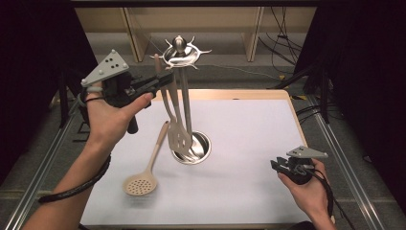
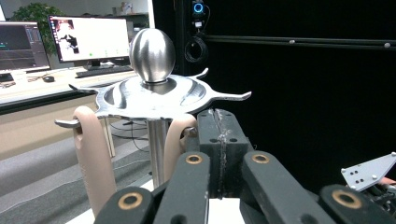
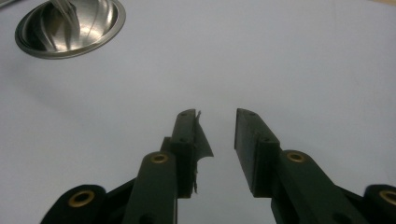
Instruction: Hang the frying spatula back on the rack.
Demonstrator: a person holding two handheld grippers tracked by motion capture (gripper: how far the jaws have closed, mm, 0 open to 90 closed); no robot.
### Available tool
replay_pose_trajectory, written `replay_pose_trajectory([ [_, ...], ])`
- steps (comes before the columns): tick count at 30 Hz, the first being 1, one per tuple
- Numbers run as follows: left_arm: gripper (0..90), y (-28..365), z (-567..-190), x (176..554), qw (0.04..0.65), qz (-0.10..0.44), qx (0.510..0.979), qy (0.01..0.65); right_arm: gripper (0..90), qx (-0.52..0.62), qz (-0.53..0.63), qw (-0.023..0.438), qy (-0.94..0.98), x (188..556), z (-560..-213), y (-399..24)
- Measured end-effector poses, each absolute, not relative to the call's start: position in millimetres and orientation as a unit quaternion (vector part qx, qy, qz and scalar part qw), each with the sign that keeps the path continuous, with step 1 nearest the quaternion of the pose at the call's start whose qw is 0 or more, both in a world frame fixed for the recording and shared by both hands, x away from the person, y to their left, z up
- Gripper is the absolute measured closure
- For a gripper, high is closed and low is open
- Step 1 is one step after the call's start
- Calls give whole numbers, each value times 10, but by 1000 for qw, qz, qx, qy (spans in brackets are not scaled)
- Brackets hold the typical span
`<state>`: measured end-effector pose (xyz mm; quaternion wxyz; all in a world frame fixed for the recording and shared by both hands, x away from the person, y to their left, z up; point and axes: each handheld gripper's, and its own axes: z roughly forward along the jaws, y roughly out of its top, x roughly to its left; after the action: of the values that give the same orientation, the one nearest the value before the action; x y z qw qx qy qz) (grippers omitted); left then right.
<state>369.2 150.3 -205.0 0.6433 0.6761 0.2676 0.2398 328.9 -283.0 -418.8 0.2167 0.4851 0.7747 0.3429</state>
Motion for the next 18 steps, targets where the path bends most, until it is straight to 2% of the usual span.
replay_pose_trajectory([
  [2, 895, 1503, -2050, 3694, 644, 240, 676, 267, 696, 501, 344, 201, 768, 3271, -4190, -2808],
  [12, 895, 1538, -2050, 3702, 644, 241, 673, 272, 695, 488, 350, 222, 768, 3290, -4213, -2831],
  [18, 895, 1597, -2041, 3734, 642, 243, 671, 279, 695, 499, 348, 212, 765, 3279, -4197, -2821],
])
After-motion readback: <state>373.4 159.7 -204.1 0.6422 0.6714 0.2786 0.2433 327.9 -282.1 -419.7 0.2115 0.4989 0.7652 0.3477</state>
